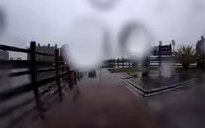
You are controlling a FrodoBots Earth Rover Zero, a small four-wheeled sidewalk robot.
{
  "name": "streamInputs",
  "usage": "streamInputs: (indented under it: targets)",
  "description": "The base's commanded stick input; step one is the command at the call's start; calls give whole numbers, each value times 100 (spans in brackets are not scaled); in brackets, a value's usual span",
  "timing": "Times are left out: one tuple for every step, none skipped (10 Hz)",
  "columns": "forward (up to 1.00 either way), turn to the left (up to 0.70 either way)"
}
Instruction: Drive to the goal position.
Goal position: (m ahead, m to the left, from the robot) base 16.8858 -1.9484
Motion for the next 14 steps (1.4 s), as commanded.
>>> streamInputs:
  targets:
    - [100,0]
    - [100,0]
    - [100,0]
    - [100,0]
    - [100,0]
    - [100,0]
    - [100,0]
    - [100,0]
    - [100,0]
    - [100,0]
    - [100,0]
    - [100,0]
    - [100,0]
    - [100,0]
